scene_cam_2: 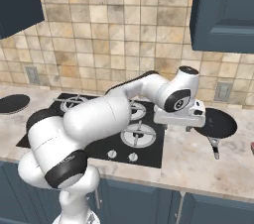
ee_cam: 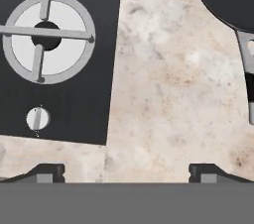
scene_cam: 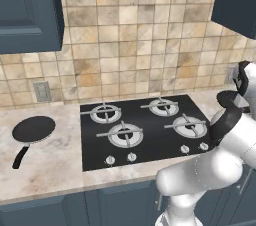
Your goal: Place both pans onto different burners. Then place the sweet potato and the steak on different pans.
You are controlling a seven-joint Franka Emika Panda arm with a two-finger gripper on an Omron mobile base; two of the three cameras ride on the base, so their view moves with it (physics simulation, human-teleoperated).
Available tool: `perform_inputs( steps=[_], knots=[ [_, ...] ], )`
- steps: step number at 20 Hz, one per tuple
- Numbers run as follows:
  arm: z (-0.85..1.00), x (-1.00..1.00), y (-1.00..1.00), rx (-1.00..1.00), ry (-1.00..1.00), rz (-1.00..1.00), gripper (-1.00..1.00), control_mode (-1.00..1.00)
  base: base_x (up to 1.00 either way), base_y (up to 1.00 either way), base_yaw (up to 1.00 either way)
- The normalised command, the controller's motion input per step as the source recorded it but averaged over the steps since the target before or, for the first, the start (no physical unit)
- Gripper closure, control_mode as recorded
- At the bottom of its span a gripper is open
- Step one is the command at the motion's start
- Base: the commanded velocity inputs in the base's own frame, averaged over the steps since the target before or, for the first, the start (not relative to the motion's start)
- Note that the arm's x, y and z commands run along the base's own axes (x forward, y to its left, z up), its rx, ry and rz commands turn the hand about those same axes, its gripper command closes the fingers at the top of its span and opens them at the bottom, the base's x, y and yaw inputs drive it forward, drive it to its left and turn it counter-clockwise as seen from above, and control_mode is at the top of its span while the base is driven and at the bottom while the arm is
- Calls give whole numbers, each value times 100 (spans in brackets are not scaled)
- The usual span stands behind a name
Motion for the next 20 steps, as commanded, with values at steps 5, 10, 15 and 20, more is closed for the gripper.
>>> perform_inputs(
  steps=[5,10,15,20],
  knots=[
    [-39,16,-57,0,1,0,-100,-100,0,0,0],
    [-41,31,-48,0,0,0,-100,-100,0,0,0],
    [-18,24,-28,0,3,0,-100,-100,0,0,0],
    [-8,21,-18,0,5,0,-100,-100,0,0,0]
  ],
)
